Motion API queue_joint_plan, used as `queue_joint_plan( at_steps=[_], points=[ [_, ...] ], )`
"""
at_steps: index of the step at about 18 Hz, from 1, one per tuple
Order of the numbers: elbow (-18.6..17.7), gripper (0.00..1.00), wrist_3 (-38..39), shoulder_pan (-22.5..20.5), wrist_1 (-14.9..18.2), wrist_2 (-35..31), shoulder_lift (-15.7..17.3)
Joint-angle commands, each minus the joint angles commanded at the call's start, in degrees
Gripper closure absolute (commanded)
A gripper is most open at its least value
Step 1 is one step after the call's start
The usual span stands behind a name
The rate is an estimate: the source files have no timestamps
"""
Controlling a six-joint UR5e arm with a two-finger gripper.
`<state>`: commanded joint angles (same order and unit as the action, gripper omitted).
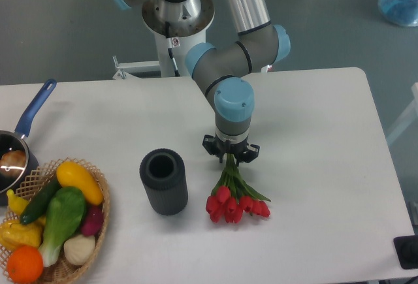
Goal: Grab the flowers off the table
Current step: 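Close the gripper around the tulip stems below the leaves, then lift the red tulip bunch up off the table by its stems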
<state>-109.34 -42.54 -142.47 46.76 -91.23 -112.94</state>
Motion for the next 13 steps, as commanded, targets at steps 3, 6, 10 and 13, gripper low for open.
queue_joint_plan(
  at_steps=[3,6,10,13],
  points=[
    [-0.09,0.67,0.09,0.00,0.00,-0.09,0.09],
    [0.00,0.81,0.09,0.00,0.00,0.00,0.18],
    [0.09,0.82,-0.26,-0.09,0.09,-0.17,0.44],
    [0.44,0.82,-0.79,-0.61,0.26,-0.35,0.53]
  ],
)
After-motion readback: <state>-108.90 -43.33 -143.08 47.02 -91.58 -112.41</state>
